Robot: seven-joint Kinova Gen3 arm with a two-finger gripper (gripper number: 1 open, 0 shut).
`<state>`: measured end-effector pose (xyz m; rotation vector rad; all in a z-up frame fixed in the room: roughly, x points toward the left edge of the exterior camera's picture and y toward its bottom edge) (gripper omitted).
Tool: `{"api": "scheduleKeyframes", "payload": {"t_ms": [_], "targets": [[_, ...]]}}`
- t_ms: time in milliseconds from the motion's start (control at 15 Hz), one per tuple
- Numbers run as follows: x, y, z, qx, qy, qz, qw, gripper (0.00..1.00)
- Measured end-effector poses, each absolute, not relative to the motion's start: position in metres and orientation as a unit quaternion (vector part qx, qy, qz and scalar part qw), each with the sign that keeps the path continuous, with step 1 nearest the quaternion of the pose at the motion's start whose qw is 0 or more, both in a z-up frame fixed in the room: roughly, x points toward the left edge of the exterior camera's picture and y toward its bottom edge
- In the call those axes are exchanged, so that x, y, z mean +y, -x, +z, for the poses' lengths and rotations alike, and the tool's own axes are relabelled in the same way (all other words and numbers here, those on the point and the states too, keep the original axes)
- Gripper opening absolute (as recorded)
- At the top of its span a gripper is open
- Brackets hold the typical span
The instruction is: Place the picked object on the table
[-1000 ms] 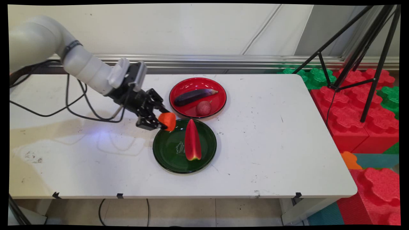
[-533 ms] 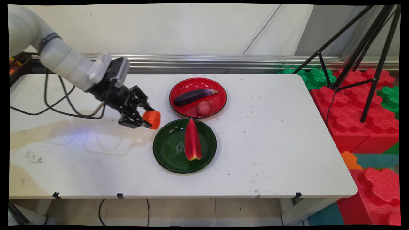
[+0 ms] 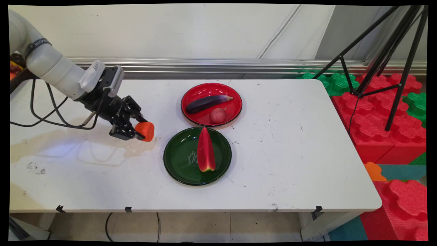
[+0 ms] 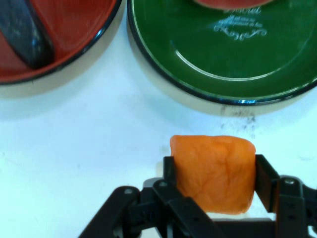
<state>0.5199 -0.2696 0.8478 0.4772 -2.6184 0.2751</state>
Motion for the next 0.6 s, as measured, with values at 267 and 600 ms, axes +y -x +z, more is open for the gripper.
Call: {"api": "scheduleKeyframes", "payload": {"t_ms": [267,600], "targets": [[-0.274,-0.529,0.832,-0.953,-0.184,0.091,0.223,0.0],[-0.279,-0.537,0.82,-0.952,-0.191,0.085,0.223,1.0]]}}
